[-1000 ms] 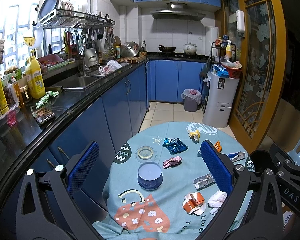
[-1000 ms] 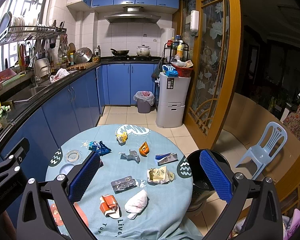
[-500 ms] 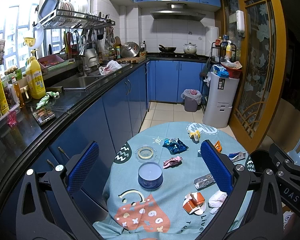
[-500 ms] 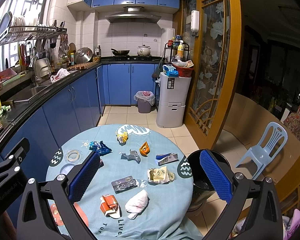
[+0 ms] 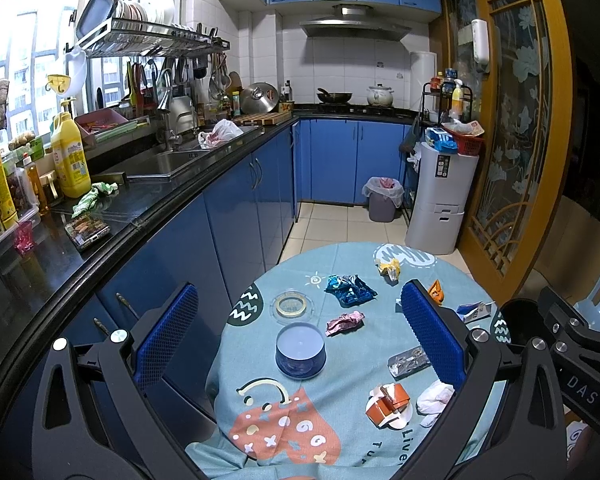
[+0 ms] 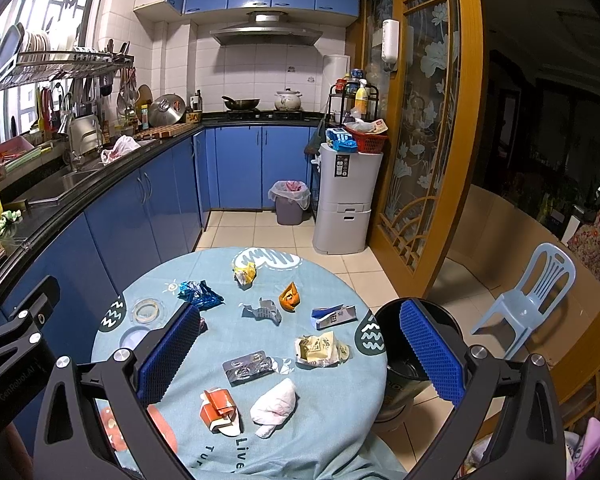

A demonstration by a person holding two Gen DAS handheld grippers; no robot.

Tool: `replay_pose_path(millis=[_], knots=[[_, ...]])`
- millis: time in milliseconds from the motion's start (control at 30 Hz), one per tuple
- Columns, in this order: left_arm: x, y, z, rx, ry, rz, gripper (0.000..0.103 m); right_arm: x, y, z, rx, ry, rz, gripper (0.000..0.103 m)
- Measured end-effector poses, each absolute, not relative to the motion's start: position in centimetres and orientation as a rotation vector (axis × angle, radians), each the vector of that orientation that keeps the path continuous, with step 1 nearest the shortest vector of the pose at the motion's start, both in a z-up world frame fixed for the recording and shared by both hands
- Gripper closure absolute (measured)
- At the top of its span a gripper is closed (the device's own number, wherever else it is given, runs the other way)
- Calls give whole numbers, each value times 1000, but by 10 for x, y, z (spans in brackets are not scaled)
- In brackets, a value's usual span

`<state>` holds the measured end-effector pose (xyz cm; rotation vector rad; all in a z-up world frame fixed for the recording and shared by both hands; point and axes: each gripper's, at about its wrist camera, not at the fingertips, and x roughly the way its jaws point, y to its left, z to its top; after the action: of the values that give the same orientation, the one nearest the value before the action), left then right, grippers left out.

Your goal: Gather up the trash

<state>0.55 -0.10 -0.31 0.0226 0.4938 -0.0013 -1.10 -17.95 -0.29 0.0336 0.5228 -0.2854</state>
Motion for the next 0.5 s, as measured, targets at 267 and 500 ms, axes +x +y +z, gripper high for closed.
replay_pose_path(millis=[267, 500], knots=[[6, -1, -3, 22, 495, -1, 3, -3, -175, -8, 33, 529, -283, 6], [5, 0, -4, 24, 496, -2, 3, -3, -175, -8, 35, 531, -283, 6]])
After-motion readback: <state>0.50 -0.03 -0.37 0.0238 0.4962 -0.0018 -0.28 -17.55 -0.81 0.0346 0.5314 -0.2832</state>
